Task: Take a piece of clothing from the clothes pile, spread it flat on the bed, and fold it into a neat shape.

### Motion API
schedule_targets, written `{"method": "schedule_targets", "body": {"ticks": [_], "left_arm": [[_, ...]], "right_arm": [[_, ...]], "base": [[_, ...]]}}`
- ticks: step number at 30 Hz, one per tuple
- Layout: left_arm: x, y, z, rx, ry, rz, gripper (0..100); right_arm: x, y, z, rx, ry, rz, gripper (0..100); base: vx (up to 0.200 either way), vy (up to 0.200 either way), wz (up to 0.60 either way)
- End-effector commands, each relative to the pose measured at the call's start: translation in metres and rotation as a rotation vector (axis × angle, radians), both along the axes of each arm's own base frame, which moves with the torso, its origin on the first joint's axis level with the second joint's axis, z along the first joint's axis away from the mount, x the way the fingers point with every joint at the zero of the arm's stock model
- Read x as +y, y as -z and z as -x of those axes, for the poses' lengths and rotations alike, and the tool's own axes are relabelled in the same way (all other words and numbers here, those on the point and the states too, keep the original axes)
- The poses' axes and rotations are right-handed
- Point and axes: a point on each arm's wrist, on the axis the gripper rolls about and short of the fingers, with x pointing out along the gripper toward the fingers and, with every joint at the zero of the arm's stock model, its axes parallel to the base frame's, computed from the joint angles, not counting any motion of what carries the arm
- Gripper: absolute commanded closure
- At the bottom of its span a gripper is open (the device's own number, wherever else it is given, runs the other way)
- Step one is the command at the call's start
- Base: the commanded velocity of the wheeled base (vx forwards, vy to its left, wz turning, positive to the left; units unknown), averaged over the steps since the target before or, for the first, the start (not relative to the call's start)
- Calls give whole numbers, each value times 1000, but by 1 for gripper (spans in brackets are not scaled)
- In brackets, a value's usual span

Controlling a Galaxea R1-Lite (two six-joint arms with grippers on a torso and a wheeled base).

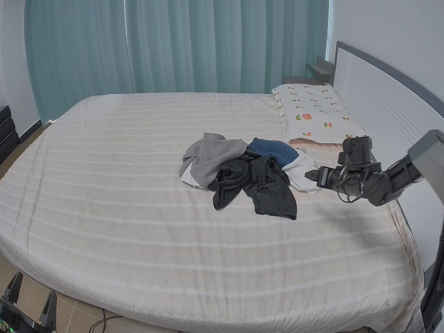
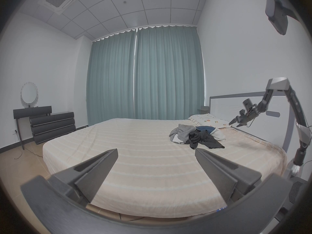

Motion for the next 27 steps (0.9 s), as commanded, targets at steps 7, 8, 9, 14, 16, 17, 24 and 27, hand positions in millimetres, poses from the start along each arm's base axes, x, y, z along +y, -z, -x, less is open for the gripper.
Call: {"method": "schedule_targets", "body": {"ticks": [7, 8, 9, 14, 16, 17, 24, 27], "left_arm": [[0, 5, 0, 6, 0, 4, 0], [0, 5, 0, 6, 0, 4, 0], [0, 5, 0, 7, 0, 4, 0], [0, 5, 0, 7, 0, 4, 0], [0, 5, 0, 7, 0, 4, 0], [0, 5, 0, 6, 0, 2, 0], [0, 5, 0, 6, 1, 2, 0], [0, 5, 0, 7, 1, 4, 0]], "right_arm": [[53, 134, -78, 157, 48, -42, 0], [53, 134, -78, 157, 48, -42, 0], [55, 135, -78, 163, 51, -51, 0], [60, 137, -81, 169, 46, -50, 0], [60, 138, -82, 172, 47, -50, 0], [60, 137, -83, 170, 56, -46, 0], [63, 139, -87, 155, 74, -34, 0], [67, 140, -86, 154, 64, -34, 0]], "base": [[0, 0, 0], [0, 0, 0], [0, 0, 0], [0, 0, 0], [0, 0, 0], [0, 0, 0], [0, 0, 0], [0, 0, 0]]}}
